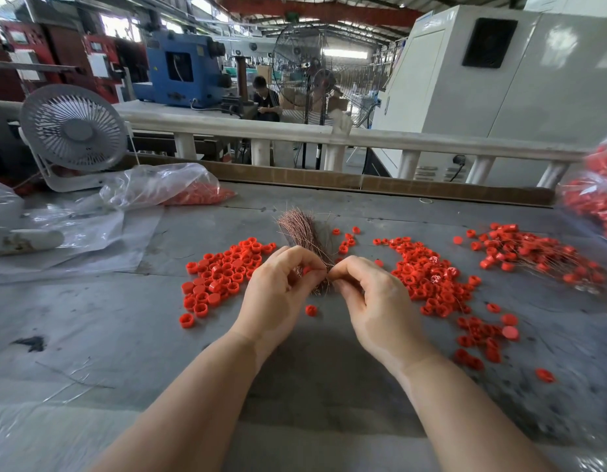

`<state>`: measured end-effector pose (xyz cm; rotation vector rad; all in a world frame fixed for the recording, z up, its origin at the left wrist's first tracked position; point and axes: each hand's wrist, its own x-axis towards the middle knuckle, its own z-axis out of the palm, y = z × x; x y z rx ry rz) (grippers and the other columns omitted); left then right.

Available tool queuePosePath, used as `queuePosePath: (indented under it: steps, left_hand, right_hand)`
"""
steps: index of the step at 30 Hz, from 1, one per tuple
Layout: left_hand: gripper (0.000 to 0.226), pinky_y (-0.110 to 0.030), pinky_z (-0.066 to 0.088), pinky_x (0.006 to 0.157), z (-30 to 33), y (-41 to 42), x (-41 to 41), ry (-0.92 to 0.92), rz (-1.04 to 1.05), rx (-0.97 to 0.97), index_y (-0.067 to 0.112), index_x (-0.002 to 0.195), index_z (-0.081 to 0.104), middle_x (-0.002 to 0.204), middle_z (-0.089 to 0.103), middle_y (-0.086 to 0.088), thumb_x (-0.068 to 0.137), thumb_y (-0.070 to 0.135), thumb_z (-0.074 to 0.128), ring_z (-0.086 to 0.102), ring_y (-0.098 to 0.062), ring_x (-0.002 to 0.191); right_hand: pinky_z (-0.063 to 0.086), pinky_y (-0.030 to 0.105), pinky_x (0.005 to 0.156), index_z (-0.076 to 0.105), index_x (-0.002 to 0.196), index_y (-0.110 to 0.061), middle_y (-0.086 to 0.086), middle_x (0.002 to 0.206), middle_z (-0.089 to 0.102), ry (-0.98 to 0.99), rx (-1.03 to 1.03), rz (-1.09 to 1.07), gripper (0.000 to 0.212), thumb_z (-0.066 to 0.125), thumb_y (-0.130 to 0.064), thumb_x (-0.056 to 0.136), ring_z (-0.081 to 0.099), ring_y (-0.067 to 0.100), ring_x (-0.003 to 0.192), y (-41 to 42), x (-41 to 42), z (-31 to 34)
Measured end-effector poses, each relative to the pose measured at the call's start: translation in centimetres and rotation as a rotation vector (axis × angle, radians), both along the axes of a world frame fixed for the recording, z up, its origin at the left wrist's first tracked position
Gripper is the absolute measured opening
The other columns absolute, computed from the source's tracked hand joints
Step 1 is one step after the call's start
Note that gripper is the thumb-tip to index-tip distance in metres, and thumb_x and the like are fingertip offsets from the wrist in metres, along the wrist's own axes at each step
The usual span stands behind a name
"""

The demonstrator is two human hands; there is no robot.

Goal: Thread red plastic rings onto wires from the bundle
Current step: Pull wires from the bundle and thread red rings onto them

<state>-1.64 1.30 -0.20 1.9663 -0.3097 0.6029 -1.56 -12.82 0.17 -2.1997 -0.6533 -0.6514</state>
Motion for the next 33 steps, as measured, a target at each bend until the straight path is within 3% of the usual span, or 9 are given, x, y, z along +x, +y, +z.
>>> queuePosePath:
  steps: [8, 14, 19, 24, 31, 33]
  left_hand:
    - [0.018, -0.016, 0.038, 0.056, 0.34, 0.18, -0.13, 0.119, -0.041, -0.076, 0.025, 0.075, 0.064, 0.06, 0.053, 0.017, 0.082, 0.009, 0.067, 0.043, -0.002, 0.057]
    - [0.017, -0.013, 0.037, 0.052, 0.4, 0.14, -0.2, 0.163, -0.107, -0.061, 0.023, 0.076, 0.064, 0.056, 0.055, 0.025, 0.083, 0.008, 0.066, 0.041, -0.002, 0.054]
    - [0.015, -0.018, 0.04, 0.047, 0.33, 0.32, -0.23, 0.266, -0.249, -0.25, 0.018, 0.077, 0.064, 0.058, 0.051, 0.012, 0.087, 0.007, 0.061, 0.046, -0.005, 0.054]
    - [0.017, -0.018, 0.041, 0.046, 0.2, 0.41, -0.06, 0.238, -0.209, -0.228, 0.022, 0.074, 0.067, 0.06, 0.054, 0.007, 0.084, 0.009, 0.065, 0.045, -0.01, 0.057]
    - [0.019, -0.019, 0.039, 0.046, 0.13, 0.53, 0.04, 0.267, -0.244, -0.26, 0.02, 0.073, 0.064, 0.06, 0.052, 0.007, 0.085, 0.006, 0.062, 0.045, -0.009, 0.056]
    - [0.02, -0.019, 0.039, 0.046, 0.13, 0.57, -0.02, 0.295, -0.266, -0.287, 0.02, 0.073, 0.063, 0.06, 0.052, 0.008, 0.086, 0.005, 0.061, 0.045, -0.007, 0.056]
  right_hand:
    - [0.043, 0.025, 0.067, 0.066, 0.087, -0.012, -0.007, 0.076, 0.061, 0.045, 0.034, 0.004, 0.008, 0.064, -0.006, 0.084, 0.054, 0.011, 0.07, 0.11, -0.22, -0.08]
    - [0.043, 0.027, 0.07, 0.065, 0.082, -0.008, -0.005, 0.077, 0.058, 0.038, 0.051, -0.011, 0.008, 0.064, 0.0, 0.082, 0.055, 0.014, 0.075, 0.0, -0.12, 0.19]
    - [0.035, 0.013, 0.062, 0.063, 0.077, -0.01, -0.01, 0.073, 0.053, 0.02, 0.079, 0.017, 0.011, 0.065, 0.0, 0.081, 0.046, -0.001, 0.066, -0.17, -0.04, 0.32]
    - [0.036, 0.02, 0.061, 0.064, 0.076, -0.011, -0.007, 0.071, 0.055, -0.028, 0.071, -0.041, 0.011, 0.066, -0.001, 0.08, 0.046, 0.005, 0.064, -0.19, 0.13, -0.07]
    - [0.036, 0.015, 0.062, 0.063, 0.075, -0.009, -0.004, 0.071, 0.056, -0.062, 0.057, -0.017, 0.009, 0.065, -0.001, 0.078, 0.044, 0.005, 0.064, -0.08, 0.15, 0.1]
    - [0.038, 0.019, 0.064, 0.063, 0.075, -0.009, -0.004, 0.072, 0.057, -0.058, 0.054, -0.021, 0.009, 0.065, -0.001, 0.078, 0.047, 0.008, 0.067, -0.08, 0.11, 0.15]
